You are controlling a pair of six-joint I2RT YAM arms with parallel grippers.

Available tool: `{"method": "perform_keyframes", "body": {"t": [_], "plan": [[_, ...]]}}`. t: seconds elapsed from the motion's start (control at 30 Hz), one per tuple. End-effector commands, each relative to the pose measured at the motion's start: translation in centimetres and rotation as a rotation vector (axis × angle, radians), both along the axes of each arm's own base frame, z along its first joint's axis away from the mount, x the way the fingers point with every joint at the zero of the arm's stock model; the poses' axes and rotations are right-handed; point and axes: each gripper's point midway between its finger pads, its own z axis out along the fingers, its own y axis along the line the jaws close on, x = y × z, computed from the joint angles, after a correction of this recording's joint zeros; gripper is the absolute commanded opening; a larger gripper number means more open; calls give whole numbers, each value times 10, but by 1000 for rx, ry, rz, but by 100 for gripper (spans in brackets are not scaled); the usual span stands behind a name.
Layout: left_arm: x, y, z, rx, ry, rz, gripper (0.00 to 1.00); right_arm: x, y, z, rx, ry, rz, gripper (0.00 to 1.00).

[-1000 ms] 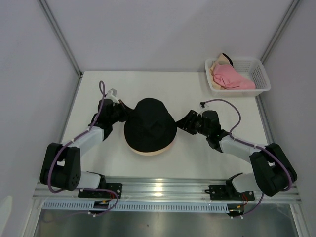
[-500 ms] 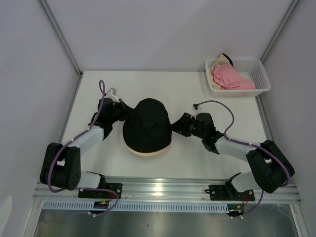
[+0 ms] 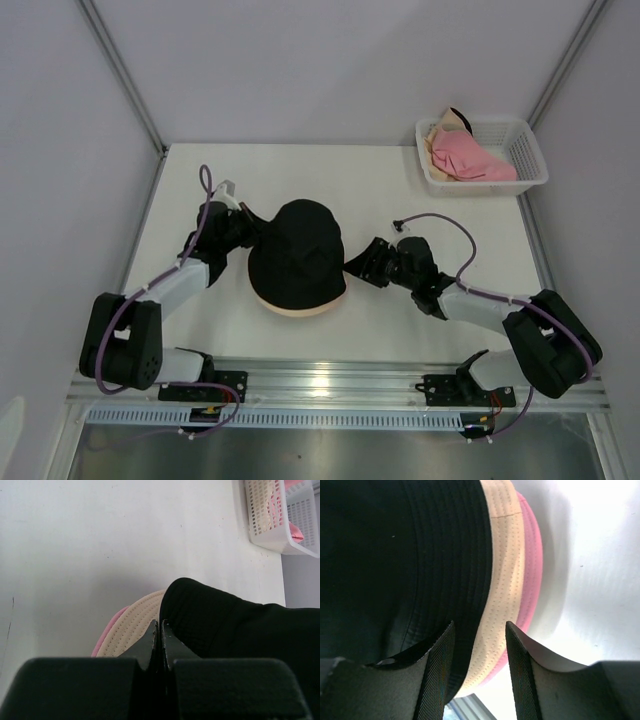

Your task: Stack the hats

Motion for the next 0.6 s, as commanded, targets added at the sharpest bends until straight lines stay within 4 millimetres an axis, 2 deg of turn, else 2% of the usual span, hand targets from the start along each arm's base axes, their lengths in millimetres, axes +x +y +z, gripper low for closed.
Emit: {"method": "perform_keyframes", "body": {"t": [0.0,0.07,0.1,0.2,0.27,0.3,0.4,0.43,0.57], "plan": [[4,8,17,-3,-71,43,1,-4,12,18,86,-20,18,49],[-1,10,13,-1,-64,55,1,-7,12,21,132,16,-6,49],[-2,13,19,-2,-80,72,1,-11,8,13,136,43,-35,50],[-10,21,21,-6,-89,119,1,-15,-4,16,220,89,-141,52],[-15,25,22,-9,-99,148,1,-14,-6,27,273,81,-203,54],[-21,24,28,-10,-124,152,1,-15,-8,40,301,58,-216,57],[-35,28,26,19,-139,192,1,-14,-8,63,330,-5,-248,59],[-37,28,31,12,-156,194,1,-14,-8,67,337,-17,-255,59],[-49,29,26,-2,-158,193,1,-11,-9,76,355,-45,-286,59]]}}
